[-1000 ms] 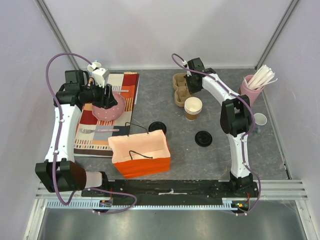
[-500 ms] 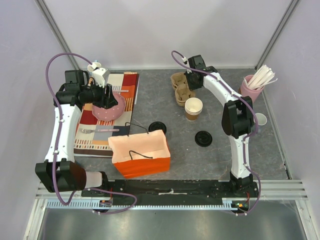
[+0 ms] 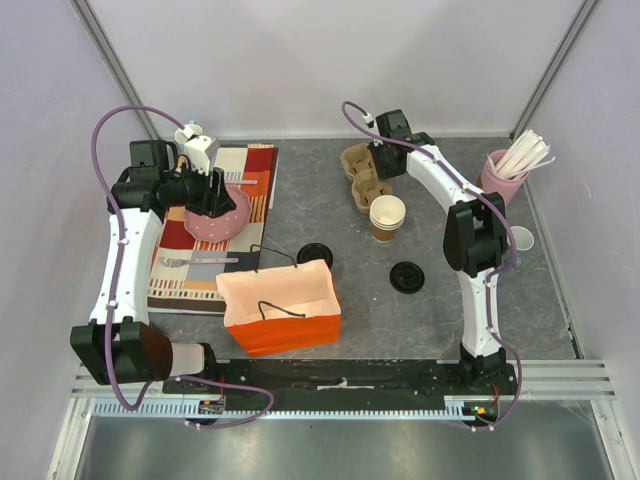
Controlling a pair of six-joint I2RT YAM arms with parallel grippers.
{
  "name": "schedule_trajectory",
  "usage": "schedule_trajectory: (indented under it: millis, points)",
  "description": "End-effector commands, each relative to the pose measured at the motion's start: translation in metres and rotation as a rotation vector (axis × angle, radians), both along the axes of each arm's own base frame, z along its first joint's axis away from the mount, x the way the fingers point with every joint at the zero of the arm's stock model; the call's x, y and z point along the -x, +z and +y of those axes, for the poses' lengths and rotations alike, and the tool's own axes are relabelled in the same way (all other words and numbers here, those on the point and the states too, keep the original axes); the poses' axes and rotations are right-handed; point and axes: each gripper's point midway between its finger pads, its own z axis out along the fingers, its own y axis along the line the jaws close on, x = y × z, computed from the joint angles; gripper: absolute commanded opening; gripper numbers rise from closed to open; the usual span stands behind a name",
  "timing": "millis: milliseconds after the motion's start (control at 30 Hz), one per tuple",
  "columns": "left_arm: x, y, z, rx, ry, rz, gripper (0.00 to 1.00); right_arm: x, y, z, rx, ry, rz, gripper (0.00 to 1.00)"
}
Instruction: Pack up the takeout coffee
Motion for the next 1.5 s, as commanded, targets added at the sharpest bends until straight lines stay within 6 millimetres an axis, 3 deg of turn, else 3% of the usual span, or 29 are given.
schedule_trajectory:
  millis: [0, 100, 233, 533, 700, 867, 967, 1000, 1100, 1200, 1400, 1467]
  points:
    - [-0.005, 0.020, -0.004, -0.001, -0.042, -0.083, 0.58, -0.016, 0.015, 0.003, 0.003, 0.009, -0.074, 0.32]
    - [-0.005, 0.019, -0.004, 0.001, -0.043, -0.080, 0.58, -0.017, 0.014, 0.003, 0.005, 0.010, -0.079, 0.31]
    - [-0.005, 0.019, -0.005, 0.007, -0.047, -0.078, 0.58, -0.019, 0.017, 0.004, 0.002, 0.020, -0.088, 0.12]
    - [-0.005, 0.017, -0.006, 0.006, -0.051, -0.073, 0.58, -0.018, 0.008, 0.004, 0.010, 0.027, -0.072, 0.10]
    - [-0.005, 0.017, -0.005, 0.003, -0.051, -0.075, 0.58, -0.019, -0.001, -0.002, 0.020, 0.009, -0.053, 0.19]
    - [-0.005, 0.016, -0.004, -0.001, -0.049, -0.075, 0.58, -0.017, -0.009, -0.004, 0.020, 0.009, -0.034, 0.22]
    - [-0.005, 0.015, -0.005, 0.000, -0.051, -0.073, 0.58, -0.017, -0.013, -0.002, 0.014, 0.017, -0.024, 0.17]
    - [-0.005, 0.015, -0.005, 0.001, -0.050, -0.072, 0.58, -0.016, -0.014, -0.002, 0.014, 0.018, -0.019, 0.10]
    - [-0.005, 0.016, -0.004, -0.003, -0.050, -0.075, 0.58, -0.016, -0.010, -0.002, 0.011, 0.017, -0.025, 0.00]
    - [-0.005, 0.016, -0.004, -0.002, -0.051, -0.077, 0.58, -0.016, 0.003, -0.001, 0.004, 0.021, -0.048, 0.00]
    - [-0.005, 0.017, -0.005, -0.001, -0.054, -0.077, 0.58, -0.020, 0.041, 0.000, -0.032, 0.008, -0.133, 0.00]
    - [-0.005, 0.018, -0.005, 0.000, -0.053, -0.080, 0.58, -0.023, 0.062, 0.002, -0.062, 0.000, -0.193, 0.00]
